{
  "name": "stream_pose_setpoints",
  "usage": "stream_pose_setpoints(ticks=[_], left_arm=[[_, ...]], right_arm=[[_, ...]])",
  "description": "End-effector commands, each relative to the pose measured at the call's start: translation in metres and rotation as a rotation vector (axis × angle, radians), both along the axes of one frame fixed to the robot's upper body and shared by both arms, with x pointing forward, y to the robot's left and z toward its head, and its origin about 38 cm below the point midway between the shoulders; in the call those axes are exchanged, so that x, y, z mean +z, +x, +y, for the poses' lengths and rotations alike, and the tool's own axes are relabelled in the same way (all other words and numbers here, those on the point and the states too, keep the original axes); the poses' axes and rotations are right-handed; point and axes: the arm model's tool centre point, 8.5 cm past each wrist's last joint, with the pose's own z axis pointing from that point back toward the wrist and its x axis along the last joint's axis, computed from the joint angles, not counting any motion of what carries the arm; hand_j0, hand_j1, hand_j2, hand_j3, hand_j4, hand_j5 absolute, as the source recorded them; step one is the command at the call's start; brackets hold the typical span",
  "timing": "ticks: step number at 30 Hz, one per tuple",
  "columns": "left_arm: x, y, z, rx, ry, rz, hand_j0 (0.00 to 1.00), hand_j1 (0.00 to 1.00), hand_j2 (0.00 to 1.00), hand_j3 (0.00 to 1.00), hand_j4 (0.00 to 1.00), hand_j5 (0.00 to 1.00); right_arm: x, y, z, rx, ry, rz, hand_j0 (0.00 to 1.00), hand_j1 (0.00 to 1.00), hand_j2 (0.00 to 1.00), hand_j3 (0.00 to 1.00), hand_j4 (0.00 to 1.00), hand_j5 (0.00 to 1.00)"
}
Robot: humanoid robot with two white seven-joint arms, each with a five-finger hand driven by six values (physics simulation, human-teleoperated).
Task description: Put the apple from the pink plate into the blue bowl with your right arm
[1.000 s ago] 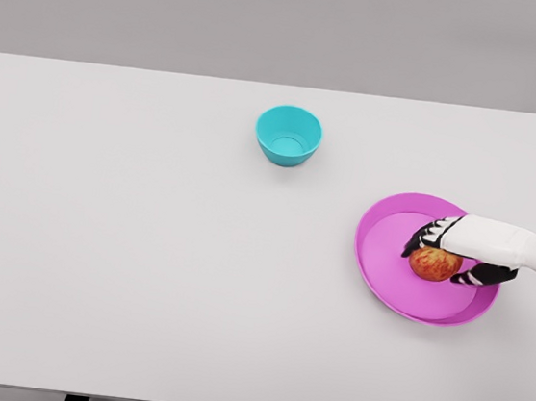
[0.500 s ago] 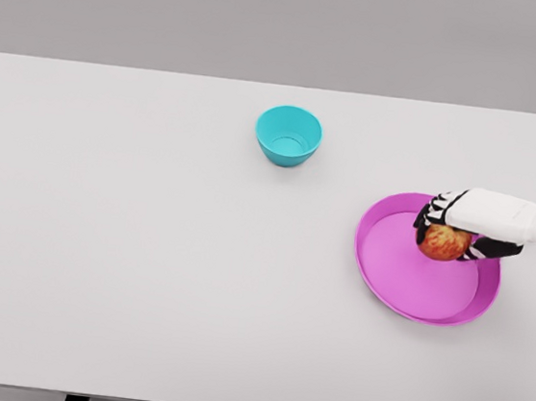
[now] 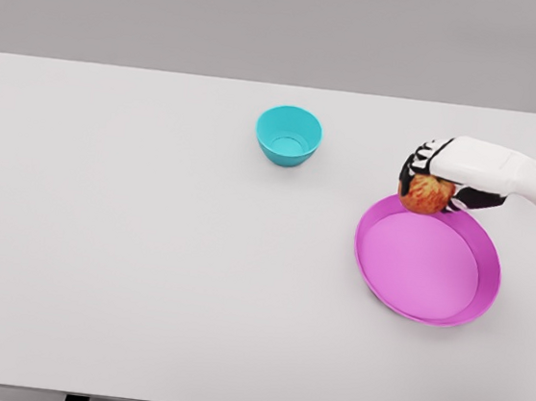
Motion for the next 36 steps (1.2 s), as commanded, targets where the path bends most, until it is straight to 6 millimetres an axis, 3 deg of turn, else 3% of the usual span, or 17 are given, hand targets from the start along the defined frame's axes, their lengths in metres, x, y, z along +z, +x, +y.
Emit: stream_pose_setpoints(ticks=[1, 6, 9, 17, 24, 36], left_arm=[[0.0, 0.0, 0.0, 0.001, 0.0, 0.0, 1.0, 1.0, 1.0, 1.0, 1.0, 1.0], [0.0, 0.0, 0.0, -0.001, 0.0, 0.0, 1.0, 1.0, 1.0, 1.0, 1.0, 1.0], [0.0, 0.0, 0.0, 0.001, 0.0, 0.0, 1.0, 1.0, 1.0, 1.0, 1.0, 1.0], [0.0, 0.0, 0.0, 0.001, 0.0, 0.0, 1.0, 1.0, 1.0, 1.0, 1.0, 1.0], [0.0, 0.0, 0.0, -0.001, 0.0, 0.0, 1.0, 1.0, 1.0, 1.0, 1.0, 1.0], [0.0, 0.0, 0.0, -0.001, 0.0, 0.0, 1.0, 1.0, 1.0, 1.0, 1.0, 1.0]], right_arm=[[-0.006, 0.004, 0.006, -0.001, 0.018, 0.01, 0.46, 0.46, 0.46, 0.46, 0.46, 0.46], [-0.006, 0.02, 0.021, -0.005, 0.061, 0.002, 0.45, 0.45, 0.45, 0.45, 0.45, 0.45], [-0.006, 0.026, 0.025, -0.011, 0.06, -0.004, 0.38, 0.38, 0.38, 0.38, 0.38, 0.38], [-0.011, 0.049, 0.039, -0.035, 0.084, 0.001, 0.38, 0.38, 0.38, 0.38, 0.38, 0.38], [-0.005, 0.054, 0.052, -0.018, 0.094, -0.018, 0.38, 0.38, 0.38, 0.38, 0.38, 0.38], [0.004, 0.067, 0.093, 0.026, 0.093, -0.065, 0.38, 0.38, 0.38, 0.38, 0.38, 0.38]])
